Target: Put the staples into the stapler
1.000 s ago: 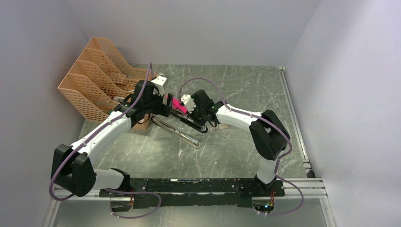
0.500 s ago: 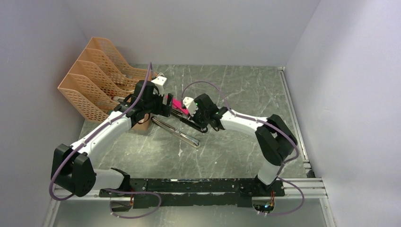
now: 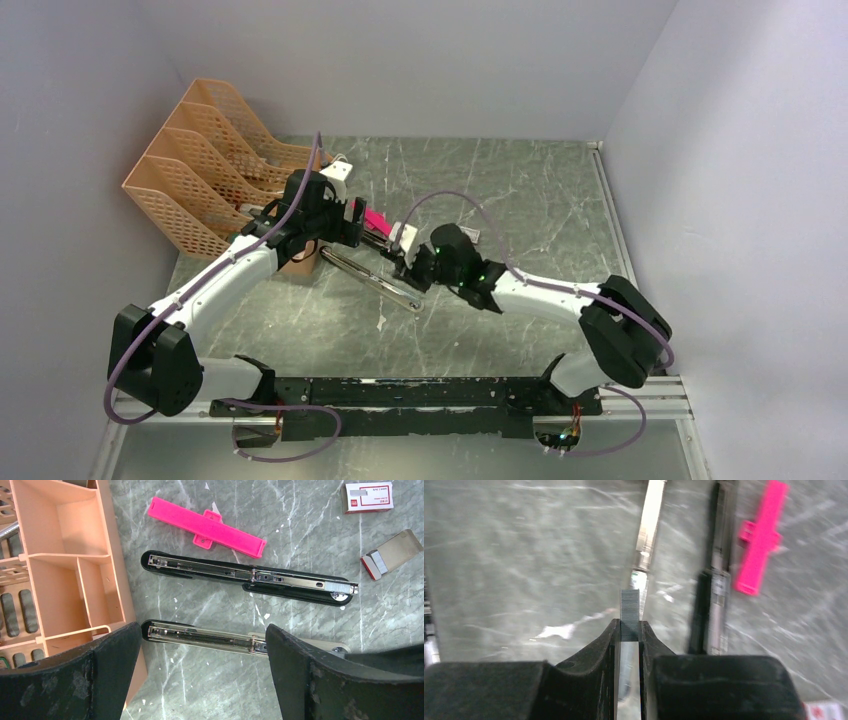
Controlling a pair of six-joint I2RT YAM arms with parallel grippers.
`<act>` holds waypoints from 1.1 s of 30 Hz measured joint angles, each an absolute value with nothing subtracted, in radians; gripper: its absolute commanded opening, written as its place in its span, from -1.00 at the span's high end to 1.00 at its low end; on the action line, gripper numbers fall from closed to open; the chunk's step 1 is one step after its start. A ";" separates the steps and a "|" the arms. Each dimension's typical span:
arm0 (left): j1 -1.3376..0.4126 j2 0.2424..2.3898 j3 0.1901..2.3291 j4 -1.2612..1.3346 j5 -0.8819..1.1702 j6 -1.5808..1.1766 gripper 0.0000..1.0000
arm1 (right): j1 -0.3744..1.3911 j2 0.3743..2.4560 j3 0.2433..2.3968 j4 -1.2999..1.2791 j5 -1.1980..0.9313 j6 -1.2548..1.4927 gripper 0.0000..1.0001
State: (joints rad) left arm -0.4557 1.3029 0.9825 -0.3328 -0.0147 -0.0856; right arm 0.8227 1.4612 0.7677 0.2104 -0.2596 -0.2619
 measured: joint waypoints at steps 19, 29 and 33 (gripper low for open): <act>-0.456 1.299 0.982 -0.333 -0.015 -0.086 -0.95 | 1.098 1.837 0.875 0.467 -0.327 -0.157 0.89; -0.457 1.299 0.982 -0.333 -0.015 -0.086 -0.95 | 1.135 1.904 0.876 0.503 -0.159 -0.064 0.83; -0.458 1.298 0.982 -0.333 -0.015 -0.086 -0.95 | 1.161 1.914 0.876 0.514 -0.087 -0.017 0.74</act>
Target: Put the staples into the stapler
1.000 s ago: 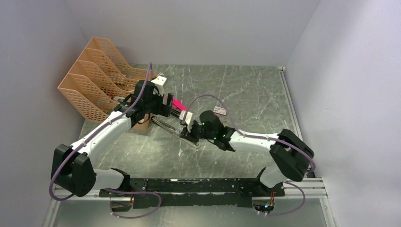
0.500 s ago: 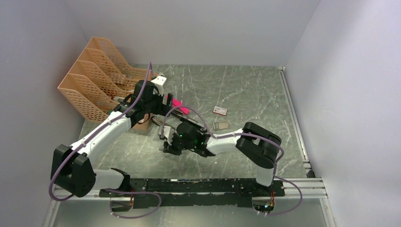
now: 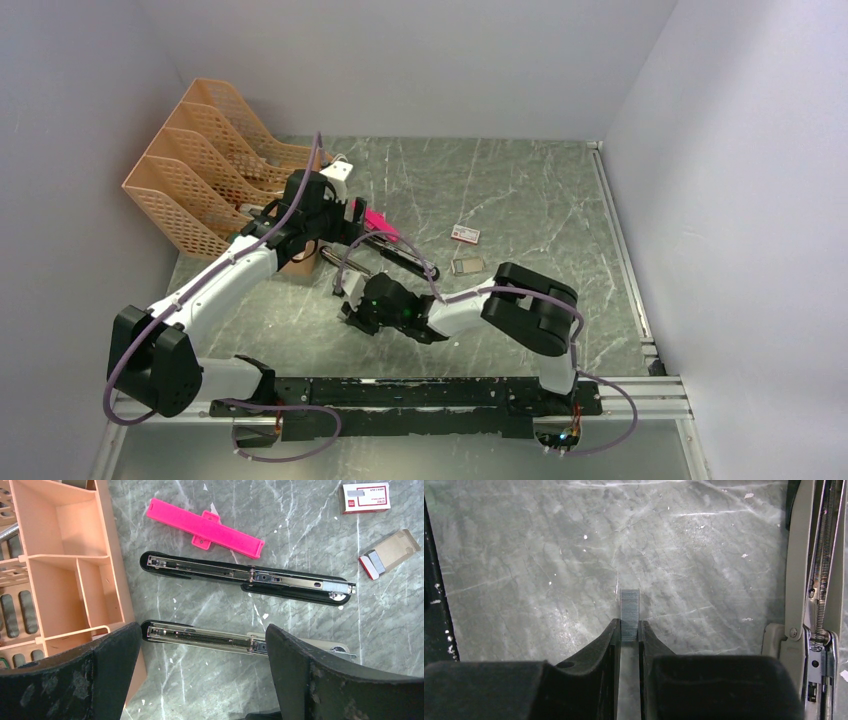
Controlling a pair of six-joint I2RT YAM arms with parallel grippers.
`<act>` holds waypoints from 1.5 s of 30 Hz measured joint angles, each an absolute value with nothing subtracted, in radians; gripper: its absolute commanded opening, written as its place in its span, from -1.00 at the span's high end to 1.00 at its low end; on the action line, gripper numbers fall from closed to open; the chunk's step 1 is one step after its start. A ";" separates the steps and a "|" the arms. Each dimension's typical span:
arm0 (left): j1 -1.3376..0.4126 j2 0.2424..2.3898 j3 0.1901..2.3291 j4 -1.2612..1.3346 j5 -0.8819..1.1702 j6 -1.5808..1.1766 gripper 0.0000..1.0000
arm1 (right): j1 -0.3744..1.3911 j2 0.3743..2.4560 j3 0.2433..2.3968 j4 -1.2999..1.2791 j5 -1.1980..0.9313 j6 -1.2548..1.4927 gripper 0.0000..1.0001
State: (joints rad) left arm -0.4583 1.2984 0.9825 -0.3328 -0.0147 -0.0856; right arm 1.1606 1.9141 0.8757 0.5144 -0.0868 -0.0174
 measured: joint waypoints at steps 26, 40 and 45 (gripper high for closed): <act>-0.461 1.298 0.982 -0.333 -0.015 -0.086 -0.95 | 1.168 1.956 0.822 0.693 -0.108 0.023 0.44; -0.462 1.298 0.982 -0.333 -0.015 -0.086 -0.95 | 1.165 1.974 0.791 0.786 -0.115 0.018 0.74; -0.462 1.298 0.982 -0.333 -0.015 -0.086 -0.95 | 1.163 1.974 0.783 0.800 -0.114 0.015 1.00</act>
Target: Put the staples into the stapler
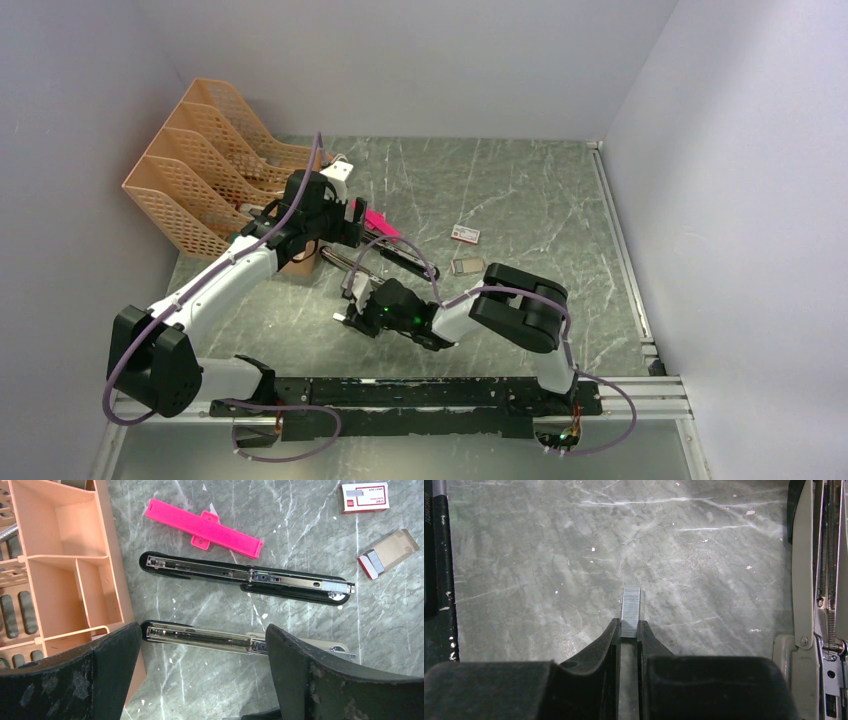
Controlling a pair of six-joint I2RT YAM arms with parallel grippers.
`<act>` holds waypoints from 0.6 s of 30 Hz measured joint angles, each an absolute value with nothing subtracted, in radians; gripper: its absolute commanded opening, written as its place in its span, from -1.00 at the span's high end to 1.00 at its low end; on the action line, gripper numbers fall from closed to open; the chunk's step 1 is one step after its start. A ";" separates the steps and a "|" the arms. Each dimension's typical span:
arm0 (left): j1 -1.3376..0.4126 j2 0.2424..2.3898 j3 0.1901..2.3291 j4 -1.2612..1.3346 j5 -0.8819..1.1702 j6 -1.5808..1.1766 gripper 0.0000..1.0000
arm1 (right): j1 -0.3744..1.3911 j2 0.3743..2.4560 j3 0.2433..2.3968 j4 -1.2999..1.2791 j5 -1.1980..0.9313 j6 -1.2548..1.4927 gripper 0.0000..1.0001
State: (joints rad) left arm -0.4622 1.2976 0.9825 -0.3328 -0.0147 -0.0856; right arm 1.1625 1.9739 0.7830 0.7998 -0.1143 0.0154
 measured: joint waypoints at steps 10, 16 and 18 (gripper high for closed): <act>-0.462 1.298 0.982 -0.333 -0.015 -0.085 -0.95 | 1.137 1.868 0.681 0.817 -0.146 0.016 1.00; -0.462 1.298 0.982 -0.332 -0.015 -0.086 -0.95 | 0.992 1.645 0.595 0.810 -0.192 0.004 1.00; -0.462 1.298 0.982 -0.333 -0.015 -0.085 -0.95 | 0.923 1.555 0.567 0.778 -0.194 -0.017 1.00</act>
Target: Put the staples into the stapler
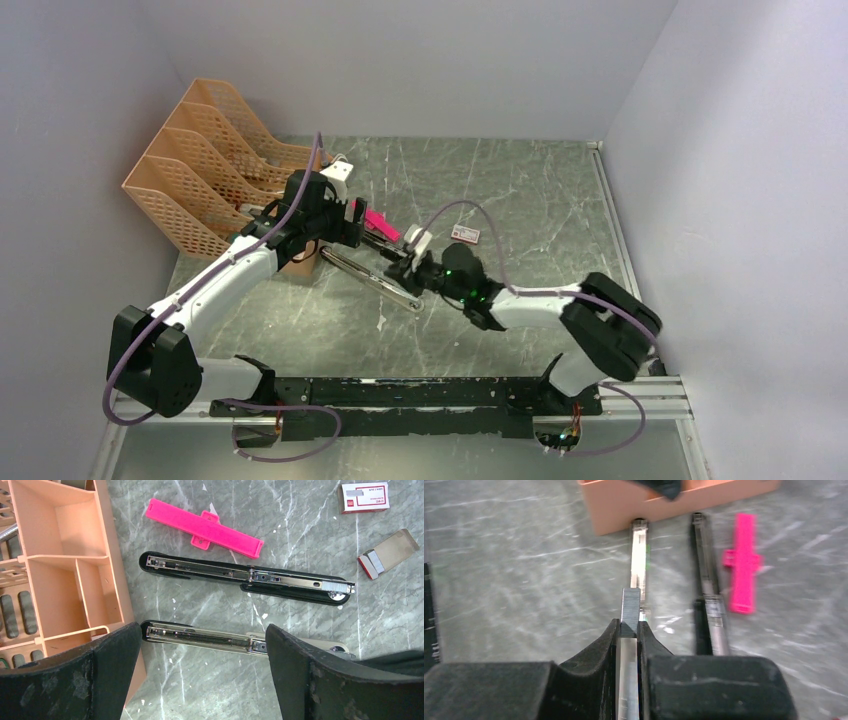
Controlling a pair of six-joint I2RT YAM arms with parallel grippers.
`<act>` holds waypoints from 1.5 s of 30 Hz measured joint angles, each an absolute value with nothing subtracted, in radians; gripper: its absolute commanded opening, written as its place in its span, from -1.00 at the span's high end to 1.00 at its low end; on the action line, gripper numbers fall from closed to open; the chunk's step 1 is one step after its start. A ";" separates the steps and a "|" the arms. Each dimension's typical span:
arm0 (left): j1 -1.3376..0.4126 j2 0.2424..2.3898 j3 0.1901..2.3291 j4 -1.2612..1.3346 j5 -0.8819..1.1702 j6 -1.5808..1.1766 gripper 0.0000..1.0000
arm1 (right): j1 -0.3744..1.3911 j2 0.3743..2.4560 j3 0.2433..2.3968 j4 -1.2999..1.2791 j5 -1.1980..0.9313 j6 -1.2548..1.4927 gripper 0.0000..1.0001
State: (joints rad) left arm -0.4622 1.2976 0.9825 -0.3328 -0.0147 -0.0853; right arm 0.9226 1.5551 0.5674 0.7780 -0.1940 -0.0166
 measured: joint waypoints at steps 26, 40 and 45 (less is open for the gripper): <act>-0.302 1.243 0.940 -0.244 0.135 -0.106 -0.86 | 0.669 1.565 0.793 0.254 -0.283 -0.160 1.00; -0.289 1.243 0.933 -0.233 0.134 -0.122 -0.87 | 0.648 1.653 0.875 0.142 -0.297 -0.157 1.00; -0.274 1.245 0.932 -0.233 0.126 -0.131 -0.87 | 0.645 1.668 0.886 0.134 -0.300 -0.153 1.00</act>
State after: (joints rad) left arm -0.2745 1.2446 0.9321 -0.2333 0.1265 -0.1314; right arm 0.6453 1.6676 0.8860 0.1345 -0.3004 -0.1528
